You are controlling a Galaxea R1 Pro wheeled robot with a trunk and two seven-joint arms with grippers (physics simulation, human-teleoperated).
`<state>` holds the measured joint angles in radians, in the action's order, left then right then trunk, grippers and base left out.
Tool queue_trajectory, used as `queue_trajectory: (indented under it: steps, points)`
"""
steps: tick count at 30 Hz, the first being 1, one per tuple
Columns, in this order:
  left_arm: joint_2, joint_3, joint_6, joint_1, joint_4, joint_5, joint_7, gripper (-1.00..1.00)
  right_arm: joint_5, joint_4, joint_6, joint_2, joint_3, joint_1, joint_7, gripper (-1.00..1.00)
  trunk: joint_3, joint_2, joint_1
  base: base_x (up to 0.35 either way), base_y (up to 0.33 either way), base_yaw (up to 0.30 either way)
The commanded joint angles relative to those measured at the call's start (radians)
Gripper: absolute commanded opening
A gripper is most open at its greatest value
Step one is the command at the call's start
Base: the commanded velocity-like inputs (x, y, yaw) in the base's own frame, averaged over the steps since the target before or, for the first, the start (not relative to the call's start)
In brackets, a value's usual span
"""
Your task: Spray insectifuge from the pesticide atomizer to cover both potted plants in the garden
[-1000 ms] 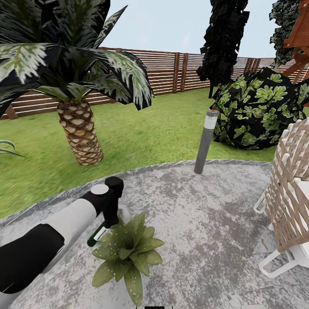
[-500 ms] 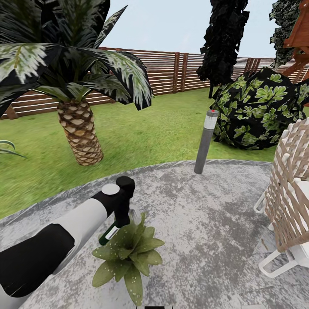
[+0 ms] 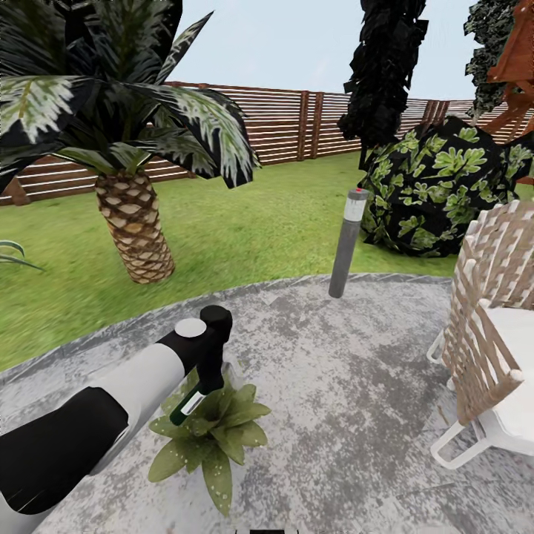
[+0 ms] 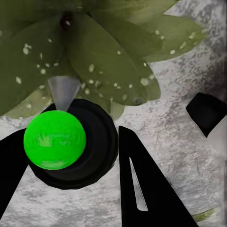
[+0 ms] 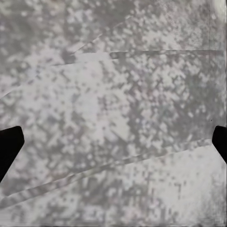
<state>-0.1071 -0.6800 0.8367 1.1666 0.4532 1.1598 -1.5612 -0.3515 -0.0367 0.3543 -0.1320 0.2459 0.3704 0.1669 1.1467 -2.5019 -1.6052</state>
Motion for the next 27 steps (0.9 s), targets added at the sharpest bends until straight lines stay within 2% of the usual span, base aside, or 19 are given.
queue_trajectory:
  steps: [1,7,14,20,27]
  points:
    - [0.001,-0.003,0.011,0.001,0.001,0.008,-0.01,-1.0,-0.011,0.001,0.003,0.0,0.007,0.001,0.003,1.0,0.001,0.0,0.001,-0.268,-0.161,0.0]
    - [0.002,-0.003,0.015,0.0,0.001,0.008,-0.01,-1.0,-0.011,0.001,0.003,0.0,0.007,0.0,0.003,1.0,0.001,0.0,0.001,-0.272,-0.125,0.0]
    - [0.002,0.002,0.019,-0.004,-0.008,0.008,-0.01,-1.0,-0.011,0.001,0.003,0.0,0.007,0.001,0.003,1.0,0.001,0.0,0.001,-0.032,-0.015,0.0]
    - [0.002,0.002,0.021,-0.084,-0.002,0.008,-0.01,-1.0,-0.011,0.001,0.003,0.0,0.007,0.0,0.003,1.0,0.001,0.0,0.001,0.0,0.0,0.0]
    - [0.004,0.009,0.026,-0.089,-0.001,0.008,-0.01,-1.0,-0.011,0.001,0.003,0.0,0.007,0.0,0.003,1.0,0.001,0.0,0.001,0.0,0.0,0.0]
